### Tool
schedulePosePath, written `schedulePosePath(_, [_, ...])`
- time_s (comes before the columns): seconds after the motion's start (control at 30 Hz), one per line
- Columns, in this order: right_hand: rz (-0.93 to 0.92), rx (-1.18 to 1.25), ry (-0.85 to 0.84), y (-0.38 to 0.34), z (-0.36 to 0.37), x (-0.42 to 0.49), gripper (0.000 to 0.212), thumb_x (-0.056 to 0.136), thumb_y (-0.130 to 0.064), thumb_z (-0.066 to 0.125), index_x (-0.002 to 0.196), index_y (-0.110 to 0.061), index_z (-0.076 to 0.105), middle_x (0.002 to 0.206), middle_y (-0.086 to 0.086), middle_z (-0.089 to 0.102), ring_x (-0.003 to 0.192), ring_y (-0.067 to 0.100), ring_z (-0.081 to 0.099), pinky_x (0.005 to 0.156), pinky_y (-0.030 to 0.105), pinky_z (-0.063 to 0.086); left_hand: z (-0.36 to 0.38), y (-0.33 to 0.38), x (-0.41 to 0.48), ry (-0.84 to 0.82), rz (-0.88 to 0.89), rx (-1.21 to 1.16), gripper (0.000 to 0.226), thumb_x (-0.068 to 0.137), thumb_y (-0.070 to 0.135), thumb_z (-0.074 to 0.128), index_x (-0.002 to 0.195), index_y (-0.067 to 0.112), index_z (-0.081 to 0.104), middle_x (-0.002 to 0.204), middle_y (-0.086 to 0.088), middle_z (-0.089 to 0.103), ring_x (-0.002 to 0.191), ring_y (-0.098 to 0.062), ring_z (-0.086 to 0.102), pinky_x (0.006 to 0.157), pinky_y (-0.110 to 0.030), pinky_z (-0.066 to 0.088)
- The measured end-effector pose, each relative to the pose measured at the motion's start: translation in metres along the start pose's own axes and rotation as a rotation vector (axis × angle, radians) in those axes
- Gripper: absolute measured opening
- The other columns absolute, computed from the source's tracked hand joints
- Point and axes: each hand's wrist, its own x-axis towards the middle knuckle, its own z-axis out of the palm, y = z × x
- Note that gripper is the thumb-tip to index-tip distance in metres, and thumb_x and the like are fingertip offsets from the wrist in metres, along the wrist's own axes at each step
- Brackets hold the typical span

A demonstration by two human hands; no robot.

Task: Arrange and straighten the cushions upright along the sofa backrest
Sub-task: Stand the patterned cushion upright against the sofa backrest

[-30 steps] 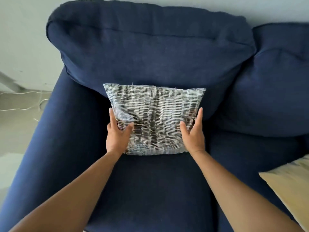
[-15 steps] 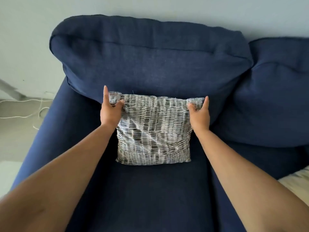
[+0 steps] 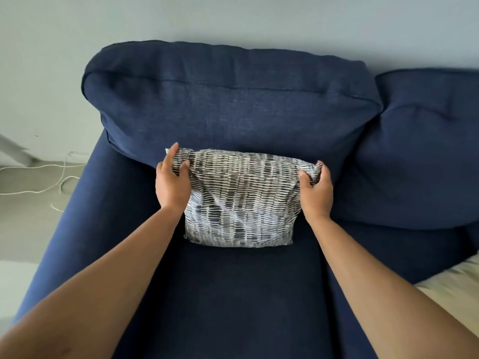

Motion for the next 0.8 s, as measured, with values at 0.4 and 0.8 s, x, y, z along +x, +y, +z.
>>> schedulePosePath(0.4, [0.025, -0.059, 0.015, -0.018, -0.073, -0.029, 0.069, 0.095, -0.044, 0.056, 0.154, -0.023, 0.026, 0.151, 0.006, 0.041, 0.138, 0.022, 0.039, 0.106, 0.045, 0.042, 0.012, 0.073, -0.066, -0.195, 0.367, 0.379, 0.052, 0.097, 0.020, 0.062, 0.147, 0.022, 0.049, 0.165, -0.014, 0.020, 0.150, -0.035, 0.021, 0.117, -0.052, 0.025])
schedulePosePath(0.8, [0.297, -0.094, 0.137, 0.072, -0.257, -0.084, 0.052, 0.100, -0.045, 0.042, 0.147, -0.023, 0.040, 0.145, 0.006, 0.042, 0.118, 0.023, 0.055, 0.091, 0.035, 0.043, 0.112, 0.139, -0.201, -0.910, 0.234, 0.363, 0.043, 0.098, 0.028, 0.058, 0.140, 0.031, 0.054, 0.136, -0.003, 0.061, 0.099, -0.022, 0.065, 0.080, -0.034, 0.051])
